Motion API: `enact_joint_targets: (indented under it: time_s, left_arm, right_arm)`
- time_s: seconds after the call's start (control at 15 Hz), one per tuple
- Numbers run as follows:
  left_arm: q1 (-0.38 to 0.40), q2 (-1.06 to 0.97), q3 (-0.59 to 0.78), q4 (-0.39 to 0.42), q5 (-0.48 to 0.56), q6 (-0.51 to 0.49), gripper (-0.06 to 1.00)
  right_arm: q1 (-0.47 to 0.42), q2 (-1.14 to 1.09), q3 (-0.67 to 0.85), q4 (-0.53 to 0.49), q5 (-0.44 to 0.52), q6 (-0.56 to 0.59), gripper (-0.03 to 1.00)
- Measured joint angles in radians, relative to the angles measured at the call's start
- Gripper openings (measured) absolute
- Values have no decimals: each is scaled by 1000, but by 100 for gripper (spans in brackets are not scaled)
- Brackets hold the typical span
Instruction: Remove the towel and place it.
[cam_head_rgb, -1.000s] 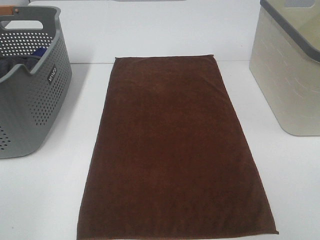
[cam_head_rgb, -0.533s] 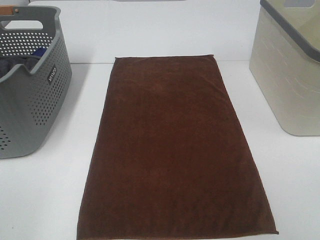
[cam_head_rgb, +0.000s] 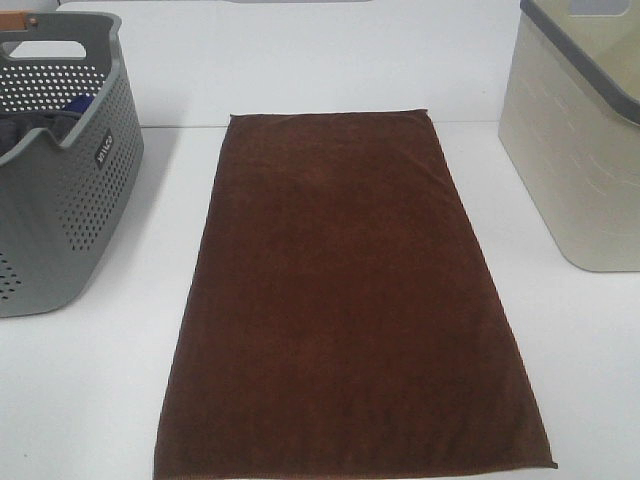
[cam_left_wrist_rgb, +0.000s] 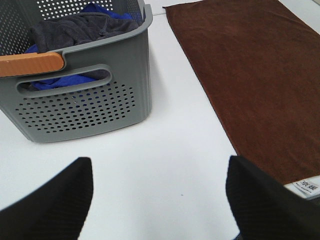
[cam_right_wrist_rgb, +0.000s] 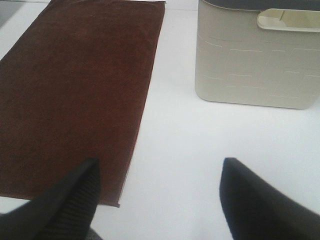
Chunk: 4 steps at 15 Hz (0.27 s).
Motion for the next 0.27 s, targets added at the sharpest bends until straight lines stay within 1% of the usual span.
enact_joint_targets:
  time_s: [0.27]
  left_arm:
    - [0,0,0,0,0,0,71]
  right_arm:
    - [0,0,0,0,0,0,65]
